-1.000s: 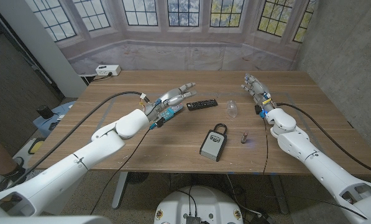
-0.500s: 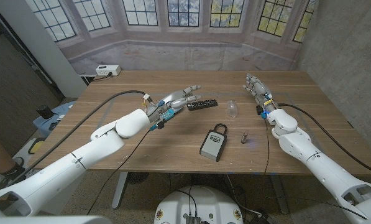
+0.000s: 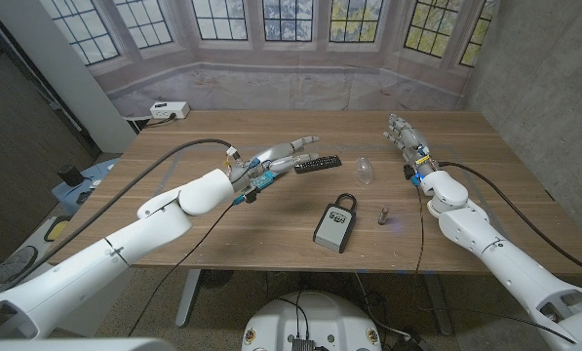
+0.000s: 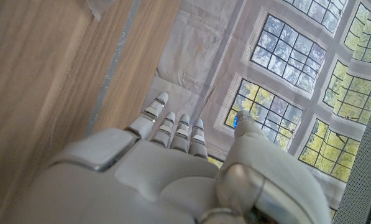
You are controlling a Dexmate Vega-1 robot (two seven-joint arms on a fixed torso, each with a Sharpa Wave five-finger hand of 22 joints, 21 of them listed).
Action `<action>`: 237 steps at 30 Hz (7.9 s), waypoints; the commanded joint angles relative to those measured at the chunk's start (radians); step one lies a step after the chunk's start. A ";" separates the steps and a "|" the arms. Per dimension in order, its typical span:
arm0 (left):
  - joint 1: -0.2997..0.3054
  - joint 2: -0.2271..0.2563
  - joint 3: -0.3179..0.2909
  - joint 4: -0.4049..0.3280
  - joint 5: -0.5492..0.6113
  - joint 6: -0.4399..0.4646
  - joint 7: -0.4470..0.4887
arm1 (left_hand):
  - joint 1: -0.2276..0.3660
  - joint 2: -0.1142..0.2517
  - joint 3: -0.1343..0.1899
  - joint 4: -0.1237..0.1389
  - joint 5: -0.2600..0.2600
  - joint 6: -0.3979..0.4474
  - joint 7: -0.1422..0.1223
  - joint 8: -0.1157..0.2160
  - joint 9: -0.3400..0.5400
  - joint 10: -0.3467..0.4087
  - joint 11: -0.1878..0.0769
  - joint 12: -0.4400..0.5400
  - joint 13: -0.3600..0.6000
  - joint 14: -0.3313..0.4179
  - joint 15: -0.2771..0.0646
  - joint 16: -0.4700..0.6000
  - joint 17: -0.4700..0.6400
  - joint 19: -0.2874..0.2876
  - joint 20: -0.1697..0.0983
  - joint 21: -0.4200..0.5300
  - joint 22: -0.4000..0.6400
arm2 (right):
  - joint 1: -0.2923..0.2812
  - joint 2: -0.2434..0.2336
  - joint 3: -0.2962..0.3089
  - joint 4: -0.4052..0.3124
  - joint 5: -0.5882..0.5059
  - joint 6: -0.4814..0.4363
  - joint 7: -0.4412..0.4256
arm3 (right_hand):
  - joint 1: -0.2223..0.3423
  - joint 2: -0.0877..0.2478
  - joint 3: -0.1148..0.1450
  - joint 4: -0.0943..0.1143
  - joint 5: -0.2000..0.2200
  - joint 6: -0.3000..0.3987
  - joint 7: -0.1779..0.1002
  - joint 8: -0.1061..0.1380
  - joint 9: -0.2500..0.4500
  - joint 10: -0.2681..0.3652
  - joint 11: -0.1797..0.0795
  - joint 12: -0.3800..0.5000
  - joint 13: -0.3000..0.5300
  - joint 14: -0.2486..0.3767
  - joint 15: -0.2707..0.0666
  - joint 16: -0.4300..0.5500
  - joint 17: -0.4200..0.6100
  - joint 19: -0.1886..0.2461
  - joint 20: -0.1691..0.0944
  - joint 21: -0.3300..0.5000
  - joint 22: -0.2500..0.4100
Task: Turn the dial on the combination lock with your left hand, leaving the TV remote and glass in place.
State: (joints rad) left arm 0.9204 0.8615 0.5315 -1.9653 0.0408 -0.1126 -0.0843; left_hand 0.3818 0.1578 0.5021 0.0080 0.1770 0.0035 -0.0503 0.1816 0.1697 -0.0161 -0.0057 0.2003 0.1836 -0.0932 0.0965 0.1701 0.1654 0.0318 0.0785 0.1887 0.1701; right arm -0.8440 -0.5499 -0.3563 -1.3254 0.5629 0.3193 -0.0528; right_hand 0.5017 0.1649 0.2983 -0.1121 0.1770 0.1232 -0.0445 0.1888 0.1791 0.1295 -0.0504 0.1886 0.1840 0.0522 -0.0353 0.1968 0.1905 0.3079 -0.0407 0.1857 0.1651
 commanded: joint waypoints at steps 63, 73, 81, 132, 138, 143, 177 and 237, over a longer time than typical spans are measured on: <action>0.070 0.070 0.037 -0.241 0.200 0.138 -0.097 | -0.143 0.003 -0.030 0.089 0.001 -0.062 -0.085 -0.011 0.007 0.097 0.000 0.024 0.000 0.000 0.030 0.013 0.012 -0.049 0.035 0.000 0.006 | -0.079 -0.083 0.071 -0.024 0.042 0.027 0.042 | 0.006 -0.005 0.002 -0.008 0.007 -0.028 0.007 -0.006 0.002 -0.030 0.004 -0.003 0.004 -0.022 -0.043 0.003 0.006 -0.021 -0.067 0.000 0.003; 0.073 0.072 0.060 -0.267 0.252 0.160 -0.113 | -0.187 0.007 -0.040 0.129 0.003 -0.086 -0.067 -0.009 0.007 0.106 -0.001 0.019 -0.001 -0.014 0.031 0.012 0.014 -0.091 0.040 -0.009 0.008 | -0.074 -0.085 0.075 0.000 0.047 0.046 0.063 | 0.006 -0.005 0.002 -0.008 0.007 -0.028 0.006 -0.005 0.002 -0.032 0.003 -0.003 0.004 -0.023 -0.041 0.003 0.006 -0.022 -0.067 0.000 0.003; 0.061 0.068 0.079 -0.280 0.276 0.187 -0.154 | -0.235 0.008 -0.052 0.163 0.005 -0.111 -0.045 -0.010 0.007 0.128 0.017 0.020 -0.003 -0.020 0.034 0.013 0.015 -0.117 0.033 -0.009 0.008 | -0.070 -0.085 0.078 0.021 0.053 0.063 0.080 | 0.005 -0.005 0.002 -0.008 0.007 -0.029 0.006 -0.005 0.002 -0.034 0.004 -0.003 0.004 -0.025 -0.040 0.003 0.006 -0.023 -0.066 0.000 0.003; -0.117 0.044 0.185 -0.337 0.281 0.413 -0.414 | -0.383 0.018 -0.061 0.183 0.002 -0.131 0.012 0.001 0.005 0.321 0.047 0.044 -0.004 0.075 0.060 0.037 0.010 -0.133 0.031 0.013 0.008 | -0.066 -0.080 0.079 0.077 0.068 0.098 0.119 | 0.003 -0.004 0.003 -0.011 0.007 -0.041 -0.003 -0.006 0.002 -0.042 0.004 -0.002 0.003 -0.028 -0.042 0.005 0.006 -0.027 -0.066 0.001 0.003; -0.140 0.036 0.195 -0.328 0.272 0.434 -0.435 | -0.387 0.019 -0.060 0.184 0.002 -0.127 0.023 0.003 0.005 0.343 0.049 0.046 -0.004 0.091 0.061 0.039 0.010 -0.126 0.030 0.015 0.008 | -0.055 -0.073 0.074 0.096 0.068 0.104 0.128 | 0.004 -0.002 0.004 -0.011 0.007 -0.042 -0.004 -0.006 0.002 -0.043 0.004 -0.002 0.003 -0.029 -0.042 0.005 0.006 -0.028 -0.066 0.001 0.003; -0.159 0.031 0.208 -0.318 0.269 0.451 -0.454 | -0.389 0.018 -0.061 0.184 0.002 -0.128 0.027 0.002 0.005 0.356 0.052 0.047 -0.004 0.098 0.060 0.039 0.010 -0.120 0.031 0.017 0.008 | -0.049 -0.066 0.071 0.111 0.069 0.106 0.132 | 0.004 -0.001 0.004 -0.012 0.007 -0.043 -0.004 -0.005 0.002 -0.044 0.004 -0.002 0.003 -0.029 -0.041 0.005 0.006 -0.028 -0.066 0.002 0.003; -0.200 0.059 0.209 -0.355 0.239 0.467 -0.480 | -0.394 0.015 -0.077 0.186 0.002 -0.097 0.068 0.009 0.006 0.543 0.025 0.066 0.000 0.225 0.036 0.057 0.009 -0.056 0.021 0.030 0.008 | -0.052 -0.062 0.068 0.119 0.065 0.125 0.131 | 0.002 -0.002 0.004 -0.011 0.007 -0.043 -0.004 -0.003 0.002 -0.048 0.005 -0.001 0.004 -0.030 -0.042 0.007 0.007 -0.029 -0.066 0.002 0.003; -0.201 -0.007 0.286 -0.304 0.392 0.467 -0.483 | -0.393 0.019 -0.084 0.186 0.003 -0.095 0.083 0.001 0.006 0.518 0.009 0.011 0.000 0.243 0.033 0.034 0.009 -0.050 0.011 0.020 0.009 | -0.057 -0.048 0.084 0.202 0.095 0.194 0.185 | -0.009 -0.001 0.002 -0.007 0.005 -0.045 -0.004 -0.002 0.002 -0.048 0.006 0.002 0.003 -0.032 -0.043 0.009 0.009 -0.030 -0.066 0.003 0.003</action>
State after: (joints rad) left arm 0.7183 0.8711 0.8062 -2.2952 0.4089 0.3737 -0.5709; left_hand -0.0079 0.1737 0.4217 0.1933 0.1770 -0.0842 0.0340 0.1857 0.1724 0.5050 0.0054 0.2143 0.1791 0.1447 0.1306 0.2022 0.1725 -0.0197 0.0909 0.2069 0.1745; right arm -0.8992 -0.6008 -0.2751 -1.1403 0.6528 0.5001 0.1222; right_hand 0.5017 0.1650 0.2995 -0.1240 0.1769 0.0819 -0.0500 0.1802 0.1790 0.0832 -0.0433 0.1848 0.1838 0.0271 -0.0282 0.1967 0.1979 0.2833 -0.0375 0.1857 0.1651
